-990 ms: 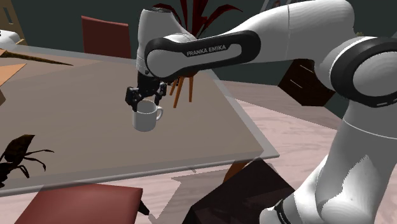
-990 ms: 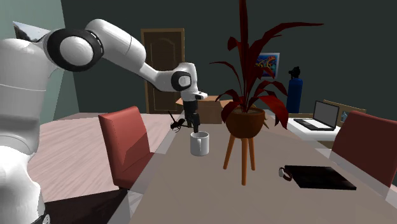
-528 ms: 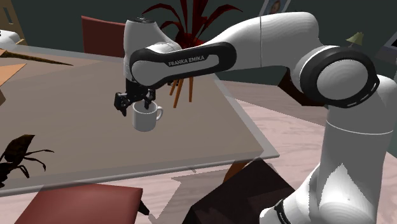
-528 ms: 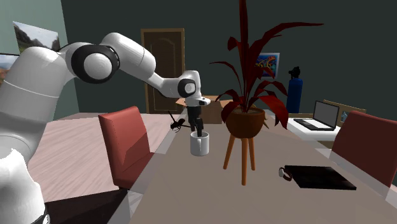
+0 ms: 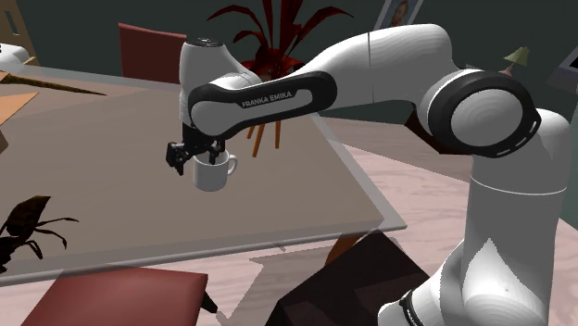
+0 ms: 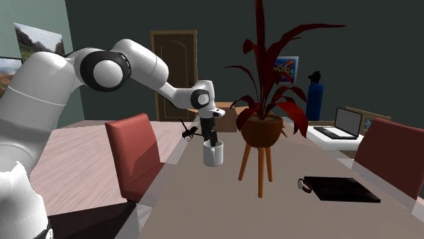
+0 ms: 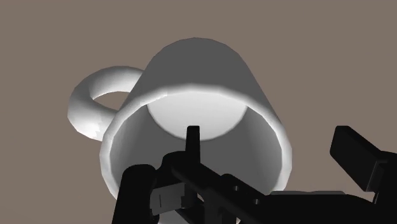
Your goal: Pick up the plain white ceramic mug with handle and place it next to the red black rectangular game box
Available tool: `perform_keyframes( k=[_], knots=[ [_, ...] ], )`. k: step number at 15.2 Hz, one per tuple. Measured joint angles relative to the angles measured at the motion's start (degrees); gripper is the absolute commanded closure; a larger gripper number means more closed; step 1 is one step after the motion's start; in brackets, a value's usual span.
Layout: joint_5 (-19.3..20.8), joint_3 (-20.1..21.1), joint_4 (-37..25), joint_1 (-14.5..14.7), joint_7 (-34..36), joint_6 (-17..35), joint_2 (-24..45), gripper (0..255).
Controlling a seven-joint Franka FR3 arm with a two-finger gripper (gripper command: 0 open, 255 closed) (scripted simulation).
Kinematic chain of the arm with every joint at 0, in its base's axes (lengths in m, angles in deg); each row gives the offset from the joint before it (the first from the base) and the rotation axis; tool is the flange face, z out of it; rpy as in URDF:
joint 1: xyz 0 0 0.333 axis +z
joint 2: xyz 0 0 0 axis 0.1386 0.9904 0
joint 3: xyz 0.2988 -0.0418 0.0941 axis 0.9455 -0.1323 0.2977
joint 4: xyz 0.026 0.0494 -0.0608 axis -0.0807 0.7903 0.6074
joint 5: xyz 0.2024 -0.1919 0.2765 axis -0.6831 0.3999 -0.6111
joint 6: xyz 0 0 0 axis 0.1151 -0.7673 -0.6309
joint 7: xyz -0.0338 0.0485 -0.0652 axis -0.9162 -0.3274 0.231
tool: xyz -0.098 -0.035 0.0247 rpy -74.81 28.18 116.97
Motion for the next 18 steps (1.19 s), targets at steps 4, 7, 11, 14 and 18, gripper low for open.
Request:
perform_keyframes(
  k=[4, 7, 11, 14, 18],
  knots=[
    [0.01, 0.0, 0.0, 0.0, 0.0, 0.02, 0.02, 255],
    [0.0, 0.0, -0.01, 0.0, 0.0, 0.02, 0.01, 255],
    [0.0, 0.01, 0.01, 0.01, 0.0, 0.0, 0.01, 255],
    [-0.04, 0.02, -0.11, -0.01, -0.04, -0.18, -0.06, 255],
    [-0.53, 0.32, -1.21, -0.04, -0.32, -2.42, -1.26, 255]
  ],
)
